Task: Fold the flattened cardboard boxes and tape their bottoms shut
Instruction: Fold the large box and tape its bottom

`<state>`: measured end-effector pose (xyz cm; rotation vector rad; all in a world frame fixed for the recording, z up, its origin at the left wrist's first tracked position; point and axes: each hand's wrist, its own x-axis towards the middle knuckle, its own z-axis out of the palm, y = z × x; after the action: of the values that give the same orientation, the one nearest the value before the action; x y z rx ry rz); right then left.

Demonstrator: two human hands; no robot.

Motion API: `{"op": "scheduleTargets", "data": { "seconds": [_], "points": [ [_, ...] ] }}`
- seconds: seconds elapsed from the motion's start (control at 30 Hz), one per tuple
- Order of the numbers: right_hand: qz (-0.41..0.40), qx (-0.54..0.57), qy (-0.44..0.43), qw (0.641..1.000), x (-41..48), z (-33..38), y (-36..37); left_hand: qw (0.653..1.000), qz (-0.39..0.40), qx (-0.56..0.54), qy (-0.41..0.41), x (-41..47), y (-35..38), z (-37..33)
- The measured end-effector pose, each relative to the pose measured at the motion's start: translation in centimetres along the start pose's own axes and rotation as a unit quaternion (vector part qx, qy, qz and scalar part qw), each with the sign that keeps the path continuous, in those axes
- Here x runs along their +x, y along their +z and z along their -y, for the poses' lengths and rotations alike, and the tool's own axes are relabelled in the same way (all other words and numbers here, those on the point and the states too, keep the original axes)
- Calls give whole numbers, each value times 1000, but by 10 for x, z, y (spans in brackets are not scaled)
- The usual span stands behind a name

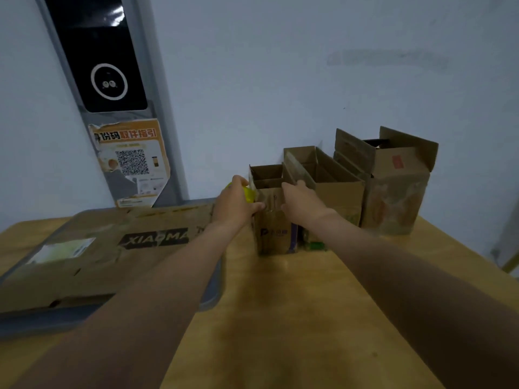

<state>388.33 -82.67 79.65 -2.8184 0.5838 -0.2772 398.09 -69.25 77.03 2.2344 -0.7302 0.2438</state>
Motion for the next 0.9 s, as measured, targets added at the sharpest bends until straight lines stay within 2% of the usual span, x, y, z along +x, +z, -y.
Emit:
{"op": "scheduleTargets", "data": {
  "seconds": [0.2,0.33,0.47,0.67,0.83,0.9],
  "points": [
    [-12,-23,8,1000,61,1,10,994,32,91,43,58,4,14],
    [-5,-13,22,1000,63,4,7,973,51,211,85,55,-16,26],
    [-4,-12,8,1000,29,13,-3,940,63,308,130,24,-58,37],
    [13,-27,-17,999,-37,45,1,903,14,400,155,-53,-123,66],
    [59,-48,-76,994,-72,91,36,881,51,458,109,-112,-169,110],
    [71,-44,-109,990,-81,112,53,868,43,486,88,-130,-183,132]
  ]
}}
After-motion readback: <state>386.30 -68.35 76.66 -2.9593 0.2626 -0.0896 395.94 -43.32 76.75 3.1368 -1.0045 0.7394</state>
